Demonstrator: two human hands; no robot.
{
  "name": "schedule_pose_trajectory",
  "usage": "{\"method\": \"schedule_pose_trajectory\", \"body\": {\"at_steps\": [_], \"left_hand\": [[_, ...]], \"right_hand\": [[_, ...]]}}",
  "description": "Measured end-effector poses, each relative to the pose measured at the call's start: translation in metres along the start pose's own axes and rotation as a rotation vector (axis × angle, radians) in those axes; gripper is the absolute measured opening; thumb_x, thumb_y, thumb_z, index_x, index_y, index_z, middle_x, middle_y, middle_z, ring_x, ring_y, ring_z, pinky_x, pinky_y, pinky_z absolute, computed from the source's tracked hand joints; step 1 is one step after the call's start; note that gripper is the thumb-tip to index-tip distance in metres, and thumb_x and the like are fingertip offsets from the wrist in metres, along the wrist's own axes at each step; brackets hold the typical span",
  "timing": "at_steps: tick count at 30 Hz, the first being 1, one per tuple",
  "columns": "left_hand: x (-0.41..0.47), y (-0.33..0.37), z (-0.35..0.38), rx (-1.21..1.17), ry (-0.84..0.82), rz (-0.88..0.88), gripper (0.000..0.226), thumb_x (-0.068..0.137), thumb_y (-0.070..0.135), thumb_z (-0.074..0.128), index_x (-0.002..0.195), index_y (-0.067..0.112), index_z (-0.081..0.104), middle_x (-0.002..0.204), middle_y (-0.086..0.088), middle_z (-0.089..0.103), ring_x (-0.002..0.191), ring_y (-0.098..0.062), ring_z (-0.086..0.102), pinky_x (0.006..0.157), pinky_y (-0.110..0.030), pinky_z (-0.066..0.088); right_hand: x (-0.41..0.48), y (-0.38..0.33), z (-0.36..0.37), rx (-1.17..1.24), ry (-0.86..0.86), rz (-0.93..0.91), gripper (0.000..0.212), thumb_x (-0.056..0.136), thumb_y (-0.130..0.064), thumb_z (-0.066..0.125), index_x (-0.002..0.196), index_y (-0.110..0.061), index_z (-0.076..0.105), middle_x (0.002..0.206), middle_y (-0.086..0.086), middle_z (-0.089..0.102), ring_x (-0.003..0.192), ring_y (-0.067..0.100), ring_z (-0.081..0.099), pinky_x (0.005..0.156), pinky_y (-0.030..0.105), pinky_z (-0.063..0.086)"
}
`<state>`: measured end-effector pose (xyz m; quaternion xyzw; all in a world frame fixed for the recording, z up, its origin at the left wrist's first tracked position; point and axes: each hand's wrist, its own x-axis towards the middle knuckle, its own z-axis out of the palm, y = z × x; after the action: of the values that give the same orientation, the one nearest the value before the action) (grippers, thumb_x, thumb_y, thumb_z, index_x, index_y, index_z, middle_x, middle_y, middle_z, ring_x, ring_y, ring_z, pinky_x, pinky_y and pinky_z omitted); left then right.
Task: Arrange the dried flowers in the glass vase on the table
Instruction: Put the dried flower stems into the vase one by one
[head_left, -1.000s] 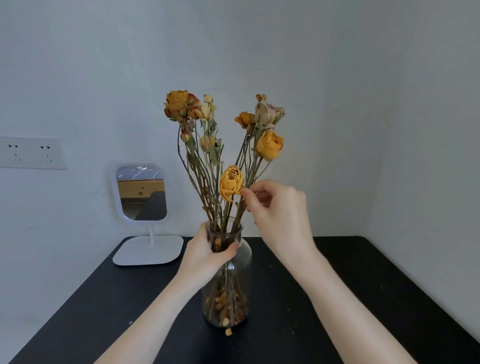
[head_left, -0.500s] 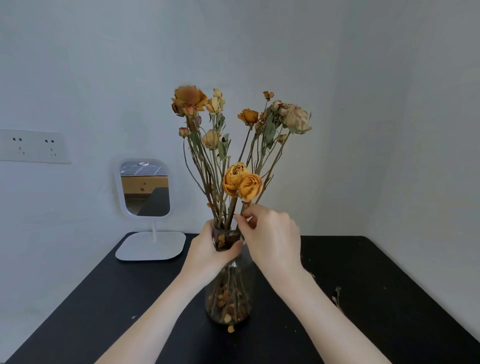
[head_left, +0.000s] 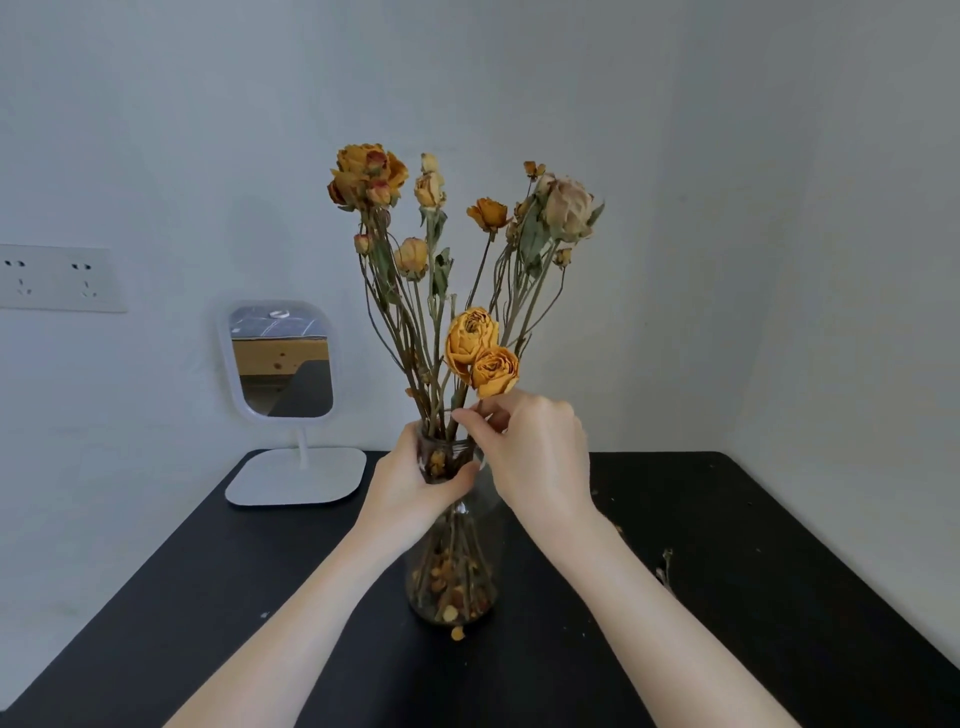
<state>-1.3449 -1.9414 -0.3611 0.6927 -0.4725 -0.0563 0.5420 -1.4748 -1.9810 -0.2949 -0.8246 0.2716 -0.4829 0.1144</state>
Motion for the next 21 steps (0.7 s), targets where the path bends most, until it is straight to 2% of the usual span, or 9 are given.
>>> {"method": "schedule_pose_trajectory", "body": {"at_steps": [5,8,13,15,17,21], "left_hand": [[0.000,-0.002,0.000,-0.005,0.004,0.009,0.050,0.072,0.041,0.071,0.114,0.030,0.046,0.090,0.021,0.060,0.082,0.012,0.057,0.064,-0.009,0.041],[0.001,-0.003,0.001,-0.008,0.006,0.017,0.049,0.074,0.037,0.073,0.114,0.027,0.048,0.094,0.018,0.062,0.086,0.006,0.058,0.067,-0.011,0.042],[0.004,0.001,0.000,-0.010,-0.032,0.030,0.042,0.074,0.035,0.073,0.106,0.036,0.047,0.092,0.023,0.060,0.081,0.019,0.055,0.063,-0.005,0.039],[0.006,0.002,0.000,-0.012,-0.059,0.022,0.037,0.074,0.036,0.072,0.100,0.044,0.046,0.091,0.026,0.060,0.082,0.023,0.054,0.064,-0.002,0.038],[0.009,0.002,-0.001,-0.055,-0.104,0.008,0.038,0.076,0.035,0.071,0.102,0.047,0.045,0.096,0.026,0.061,0.088,0.019,0.056,0.072,-0.007,0.041],[0.010,0.005,-0.005,-0.084,-0.175,-0.022,0.046,0.078,0.034,0.069,0.115,0.038,0.042,0.104,0.026,0.056,0.100,0.005,0.055,0.078,-0.012,0.039]], "right_hand": [[-0.005,-0.001,-0.003,0.059,0.074,-0.048,0.022,0.083,-0.032,0.067,0.093,-0.013,0.073,0.080,0.002,0.074,0.070,0.014,0.068,0.062,0.018,0.046],[-0.006,0.000,-0.001,0.055,0.052,-0.034,0.022,0.085,-0.032,0.065,0.090,-0.013,0.073,0.081,0.003,0.073,0.071,0.017,0.068,0.062,0.021,0.048],[-0.005,0.004,0.008,-0.010,-0.028,-0.029,0.025,0.088,-0.036,0.059,0.096,-0.016,0.071,0.086,0.003,0.073,0.077,0.020,0.068,0.066,0.029,0.053],[-0.008,0.006,0.008,0.018,-0.014,-0.046,0.024,0.088,-0.033,0.061,0.101,-0.017,0.071,0.087,0.002,0.073,0.077,0.018,0.068,0.068,0.027,0.053],[-0.012,0.008,0.004,0.053,0.013,-0.054,0.028,0.086,-0.030,0.064,0.110,-0.017,0.069,0.087,0.001,0.074,0.075,0.014,0.069,0.068,0.022,0.051],[-0.020,0.020,-0.011,0.078,0.030,-0.041,0.026,0.083,-0.030,0.066,0.107,-0.020,0.070,0.082,-0.002,0.073,0.069,0.008,0.066,0.065,0.019,0.052]]}}
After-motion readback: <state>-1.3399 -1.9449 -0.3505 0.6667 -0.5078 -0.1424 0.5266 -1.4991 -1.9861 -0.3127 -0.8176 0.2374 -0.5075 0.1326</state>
